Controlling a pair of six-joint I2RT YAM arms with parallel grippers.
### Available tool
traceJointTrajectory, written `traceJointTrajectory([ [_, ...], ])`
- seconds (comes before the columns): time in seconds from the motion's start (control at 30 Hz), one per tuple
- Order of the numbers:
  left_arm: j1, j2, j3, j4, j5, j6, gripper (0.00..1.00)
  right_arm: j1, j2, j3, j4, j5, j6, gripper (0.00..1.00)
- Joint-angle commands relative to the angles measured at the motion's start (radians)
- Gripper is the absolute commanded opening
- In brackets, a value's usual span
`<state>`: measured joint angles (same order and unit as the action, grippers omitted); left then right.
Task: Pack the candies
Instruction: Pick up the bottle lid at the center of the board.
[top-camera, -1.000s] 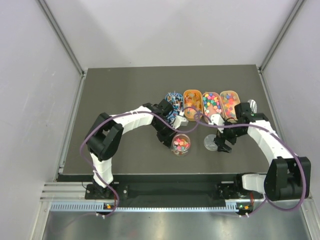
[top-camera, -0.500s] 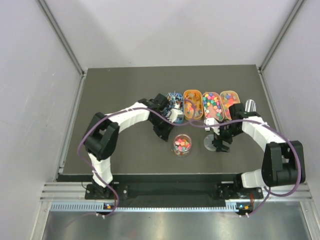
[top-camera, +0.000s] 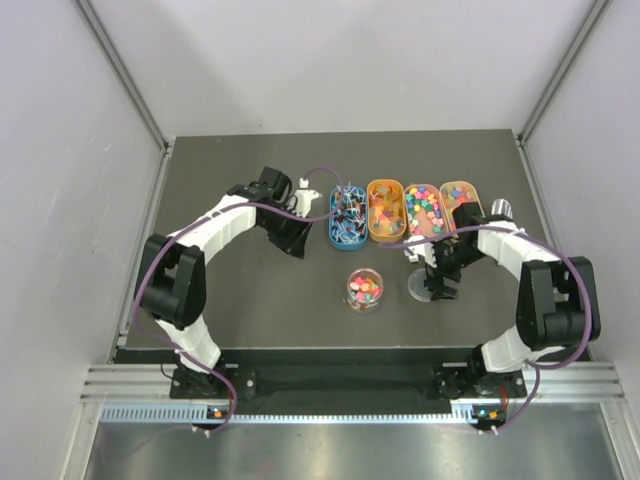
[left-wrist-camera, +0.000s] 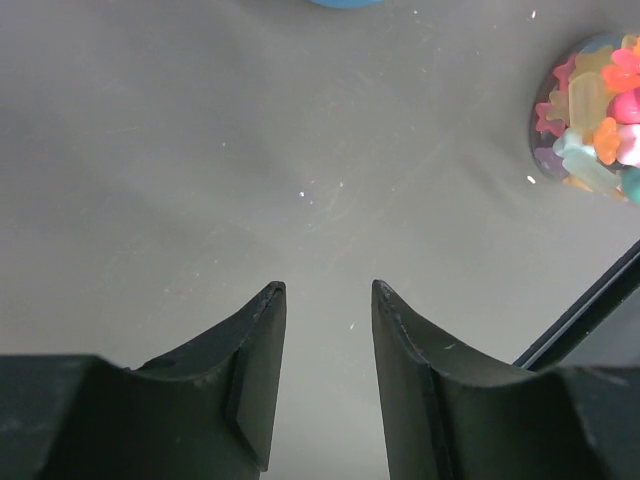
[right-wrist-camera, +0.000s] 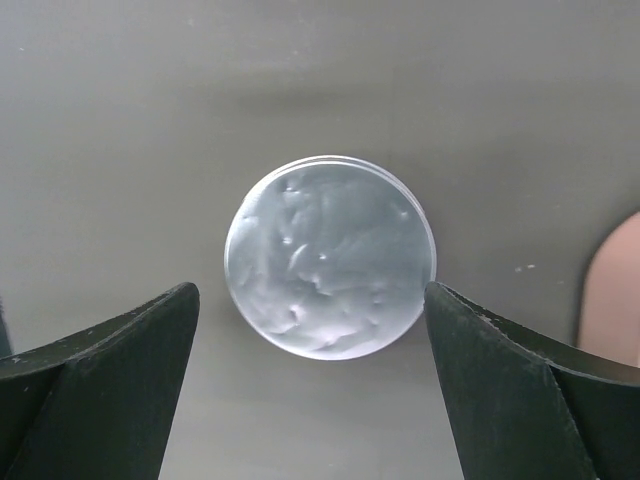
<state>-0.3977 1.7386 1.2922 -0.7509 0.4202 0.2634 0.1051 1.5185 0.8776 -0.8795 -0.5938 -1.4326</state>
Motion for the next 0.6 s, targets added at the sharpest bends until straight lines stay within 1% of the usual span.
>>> traceJointTrajectory([
  [0.0, 0.003, -0.004, -0.007, 0.036, 0.011, -0.018, 0.45, 0.018, 0.012, 0.052, -0.024, -0.034, -0.069, 0.95],
  [0.13, 0.003, 0.013, -0.002, 0.039, 0.015, -0.02, 0.45, 0.021, 0.037, 0.072, -0.021, -0.028, -0.062, 1.0],
  [0.47, 0.003, 0.022, -0.008, 0.042, 0.006, -0.02, 0.45, 0.068, 0.094, 0.067, -0.036, 0.028, -0.1, 1.0],
  [0.57, 0.003, 0.024, -0.008, 0.042, 0.002, -0.023, 0.45, 0.076, 0.103, 0.06, -0.018, 0.04, -0.092, 1.0],
])
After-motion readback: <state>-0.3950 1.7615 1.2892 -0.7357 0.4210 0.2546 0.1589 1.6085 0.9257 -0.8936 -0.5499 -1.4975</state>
